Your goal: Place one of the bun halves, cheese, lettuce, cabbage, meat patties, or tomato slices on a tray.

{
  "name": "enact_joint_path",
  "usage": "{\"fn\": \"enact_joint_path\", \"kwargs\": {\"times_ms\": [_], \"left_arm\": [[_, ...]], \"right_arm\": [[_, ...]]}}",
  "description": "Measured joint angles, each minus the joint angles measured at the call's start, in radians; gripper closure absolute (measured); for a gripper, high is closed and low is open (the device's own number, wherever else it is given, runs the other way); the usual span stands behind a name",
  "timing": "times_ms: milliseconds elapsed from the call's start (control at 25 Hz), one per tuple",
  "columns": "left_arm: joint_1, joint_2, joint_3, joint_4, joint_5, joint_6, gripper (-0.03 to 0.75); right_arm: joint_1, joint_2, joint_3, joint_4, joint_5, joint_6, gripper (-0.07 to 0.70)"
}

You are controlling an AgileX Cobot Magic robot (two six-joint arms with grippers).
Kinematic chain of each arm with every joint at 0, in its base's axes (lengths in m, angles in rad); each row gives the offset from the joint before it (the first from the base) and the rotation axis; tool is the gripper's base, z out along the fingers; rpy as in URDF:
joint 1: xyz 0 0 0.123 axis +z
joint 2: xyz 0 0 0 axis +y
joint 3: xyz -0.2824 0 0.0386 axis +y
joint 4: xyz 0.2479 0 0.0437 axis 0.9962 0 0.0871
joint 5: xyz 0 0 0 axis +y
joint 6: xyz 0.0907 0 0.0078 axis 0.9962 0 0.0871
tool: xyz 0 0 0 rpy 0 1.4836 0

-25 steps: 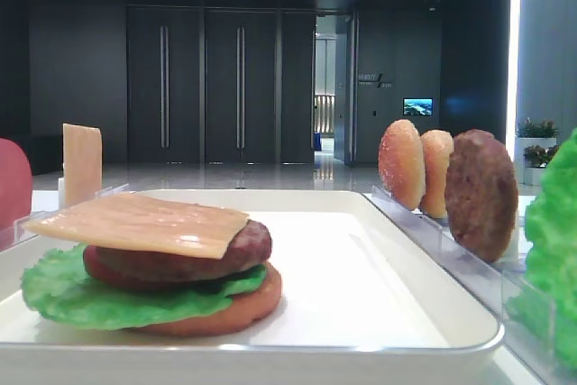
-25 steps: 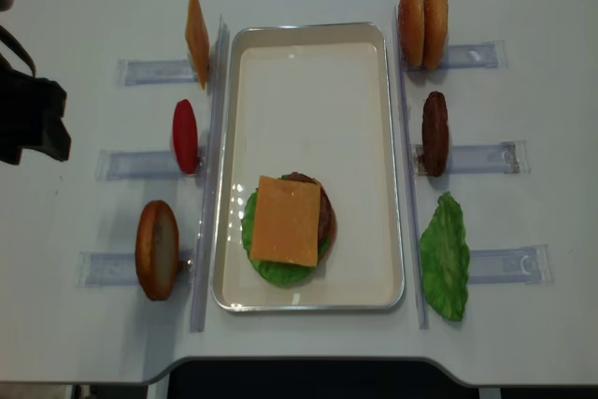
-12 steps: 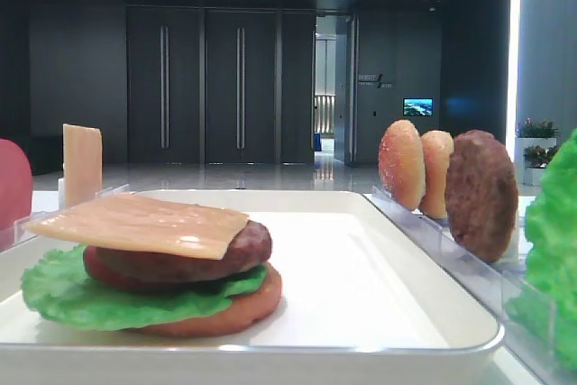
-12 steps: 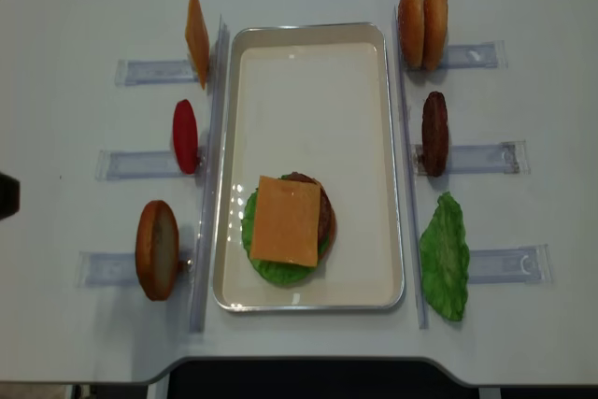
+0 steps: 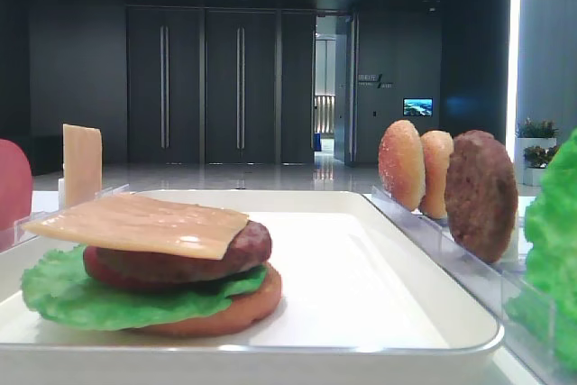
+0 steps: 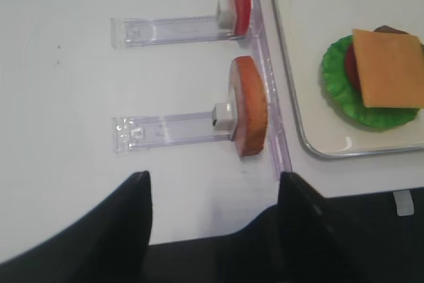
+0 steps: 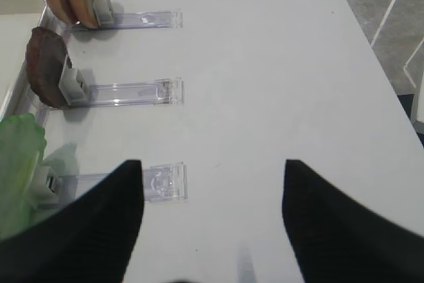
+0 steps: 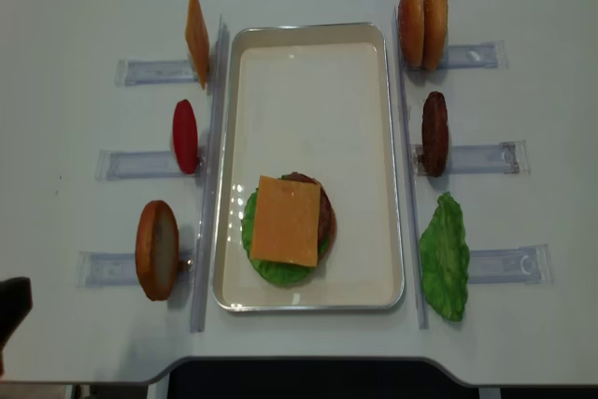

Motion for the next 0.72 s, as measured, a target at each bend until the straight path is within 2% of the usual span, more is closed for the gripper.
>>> {"fn": "enact_joint_path", "kwargs": {"times_ms": [400, 640, 720], "left_arm": [[0.0, -0.329, 0.11, -0.01, 0.006, 0.034, 0.286], [0.0, -0.359, 0.167, -0.006, 0.006, 0.038, 0.289], [0.0, -0.359, 0.178, -0.007, -0.012, 0.038, 0.296]], "right_arm": [[0.0, 0.0, 0.0, 0.0, 0.0, 0.0, 0.197], [0.0, 0.0, 0.0, 0.0, 0.0, 0.0, 0.197], [0.0, 0.0, 0.0, 0.0, 0.0, 0.0, 0.197]]}}
